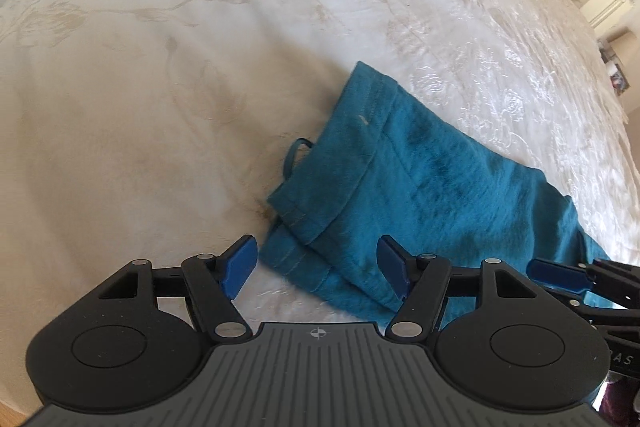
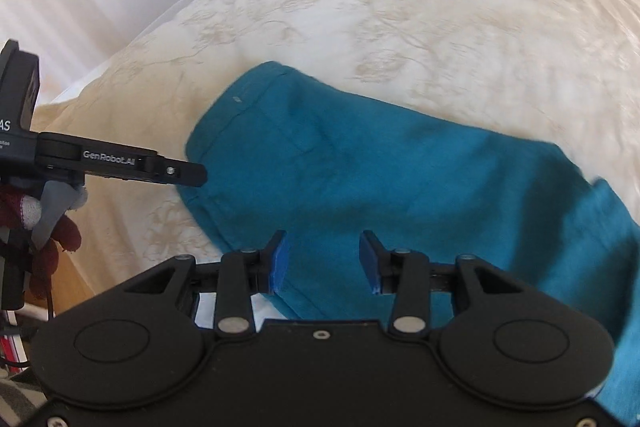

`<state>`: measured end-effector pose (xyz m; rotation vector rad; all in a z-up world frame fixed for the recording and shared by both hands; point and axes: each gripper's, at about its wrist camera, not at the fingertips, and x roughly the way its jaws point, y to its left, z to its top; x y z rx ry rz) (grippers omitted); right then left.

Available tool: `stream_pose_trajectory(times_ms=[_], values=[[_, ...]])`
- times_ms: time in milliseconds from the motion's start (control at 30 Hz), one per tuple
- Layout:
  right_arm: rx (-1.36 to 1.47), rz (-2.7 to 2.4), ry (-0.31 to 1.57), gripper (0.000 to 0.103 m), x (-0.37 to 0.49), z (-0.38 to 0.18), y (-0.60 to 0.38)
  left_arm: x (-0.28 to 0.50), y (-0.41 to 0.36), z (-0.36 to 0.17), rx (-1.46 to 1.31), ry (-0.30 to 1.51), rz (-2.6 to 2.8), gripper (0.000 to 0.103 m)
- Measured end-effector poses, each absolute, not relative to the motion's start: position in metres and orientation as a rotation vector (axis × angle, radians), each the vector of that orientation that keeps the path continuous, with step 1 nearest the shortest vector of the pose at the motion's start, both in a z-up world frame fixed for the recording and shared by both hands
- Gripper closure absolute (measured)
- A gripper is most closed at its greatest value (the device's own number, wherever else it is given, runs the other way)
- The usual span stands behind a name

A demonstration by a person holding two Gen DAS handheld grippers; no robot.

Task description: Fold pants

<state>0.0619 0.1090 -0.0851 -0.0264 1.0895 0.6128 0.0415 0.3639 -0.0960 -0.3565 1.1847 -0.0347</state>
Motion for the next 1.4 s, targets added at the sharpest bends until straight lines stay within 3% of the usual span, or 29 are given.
stream_pose_trajectory(times_ms=[400,500,567,667,933,1100,1233,1300,1367,1400], values=[[-0.312,0.832,1.027,0.055,0.058,-0.117,0.241,0.028,0.422,-0.083,-0.356,1.164,0.081,0.039],[-0.349,0.802,1.019,0.062,0.057,-0.122,0.245,0.024,0.424,-0.084,-0.371,1.162,0.082,0.039],[-0.354,0.772,1.019,0.08,0.058,-0.122,0.243,0.022,0.425,-0.085,-0.381,1.164,0.078,0.039],[-0.344,0.759,1.021,0.095,0.061,-0.12,0.238,0.021,0.424,-0.087,-0.389,1.166,0.068,0.039],[-0.295,0.872,0.998,0.095,0.043,-0.087,0.227,0.028,0.425,-0.075,-0.402,1.114,0.032,0.039],[-0.352,0.863,1.092,0.093,0.047,-0.127,0.246,0.044,0.416,-0.072,-0.39,1.097,-0.013,0.039],[-0.327,0.862,1.115,0.083,0.056,-0.136,0.249,0.065,0.395,-0.071,-0.358,1.094,-0.117,0.038],[-0.258,0.877,1.108,0.074,0.057,-0.127,0.236,0.075,0.381,-0.074,-0.325,1.105,-0.172,0.038],[-0.19,0.879,1.111,0.052,0.057,-0.118,0.219,0.085,0.366,-0.081,-0.298,1.129,-0.217,0.038],[-0.165,0.875,1.111,0.05,0.056,-0.114,0.21,0.089,0.36,-0.086,-0.293,1.14,-0.234,0.038]])
